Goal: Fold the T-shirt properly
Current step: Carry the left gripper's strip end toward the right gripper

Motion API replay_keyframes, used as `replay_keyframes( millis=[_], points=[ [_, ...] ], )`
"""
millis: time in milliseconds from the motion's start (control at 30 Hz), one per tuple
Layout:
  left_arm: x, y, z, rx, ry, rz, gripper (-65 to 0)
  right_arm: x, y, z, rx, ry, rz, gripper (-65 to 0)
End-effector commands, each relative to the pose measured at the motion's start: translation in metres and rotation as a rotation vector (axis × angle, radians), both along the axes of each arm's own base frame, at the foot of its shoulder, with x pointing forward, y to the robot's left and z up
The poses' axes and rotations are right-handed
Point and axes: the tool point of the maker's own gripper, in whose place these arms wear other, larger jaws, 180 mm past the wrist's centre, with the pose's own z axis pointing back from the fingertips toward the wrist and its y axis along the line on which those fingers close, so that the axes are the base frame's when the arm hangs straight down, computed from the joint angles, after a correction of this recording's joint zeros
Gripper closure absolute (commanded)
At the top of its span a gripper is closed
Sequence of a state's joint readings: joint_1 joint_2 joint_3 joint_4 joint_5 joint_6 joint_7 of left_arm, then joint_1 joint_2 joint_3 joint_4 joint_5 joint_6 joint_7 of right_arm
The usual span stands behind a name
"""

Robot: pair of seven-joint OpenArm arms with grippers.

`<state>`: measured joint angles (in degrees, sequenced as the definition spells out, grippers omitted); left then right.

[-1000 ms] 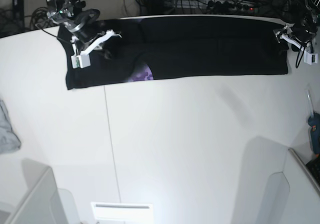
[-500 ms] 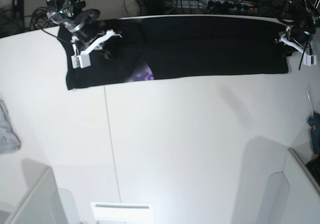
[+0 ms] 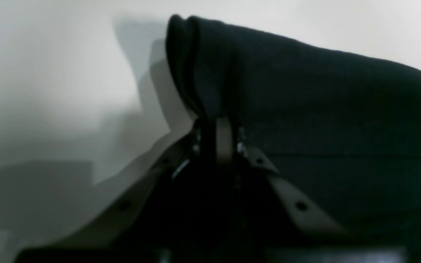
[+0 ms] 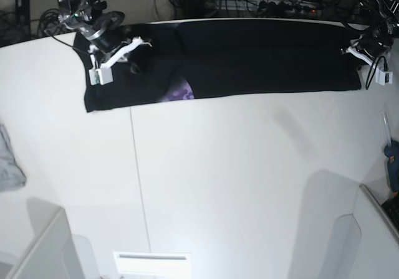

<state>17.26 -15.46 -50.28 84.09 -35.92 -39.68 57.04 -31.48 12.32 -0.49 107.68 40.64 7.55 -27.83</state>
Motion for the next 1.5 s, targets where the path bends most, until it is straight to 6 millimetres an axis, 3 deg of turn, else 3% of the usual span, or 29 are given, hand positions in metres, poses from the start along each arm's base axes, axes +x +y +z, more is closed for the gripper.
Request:
replay_keyframes(
  millis=[0,167,300,500,700,800,1033,1300,1467],
  points=[
    [0.01,0.009,0.022,0.054,-0.056,-0.023,0.0,0.006,0.001,0.012,0.017,-0.046,-0.001,0.0],
    [0.015,-0.002,0.055,0.185,-0.09,-0.116,0.0,0.012,0.007,0.019,0.043,-0.069,-0.021,0.0],
    [0.012,-0.021,0.068,0.251,-0.102,-0.149,0.0,0.018,0.012,0.036,0.059,-0.115,-0.021,0.0],
    [0.012,-0.065,0.061,0.239,-0.081,-0.289,0.0,0.03,0.015,0.051,0.074,-0.165,-0.031,0.0],
    [0.008,-0.085,0.053,0.197,-0.072,-0.326,0.0,0.034,0.014,0.052,0.072,-0.173,-0.035,0.0],
    [0.008,-0.1,0.047,0.167,-0.068,-0.358,0.0,0.037,0.0,0.052,0.053,-0.179,-0.072,0.0],
    [0.013,-0.152,0.034,0.063,-0.081,-0.437,0.0,0.041,-0.027,0.052,0.025,-0.183,-0.155,0.0],
    [0.011,-0.223,0.025,-0.055,-0.088,-0.602,0.0,0.041,-0.038,0.052,0.007,-0.184,-0.178,0.0],
    [0.016,-0.255,0.028,-0.108,-0.119,-0.661,0.0,0.041,-0.038,0.052,0.007,-0.184,-0.178,0.0]
  ],
)
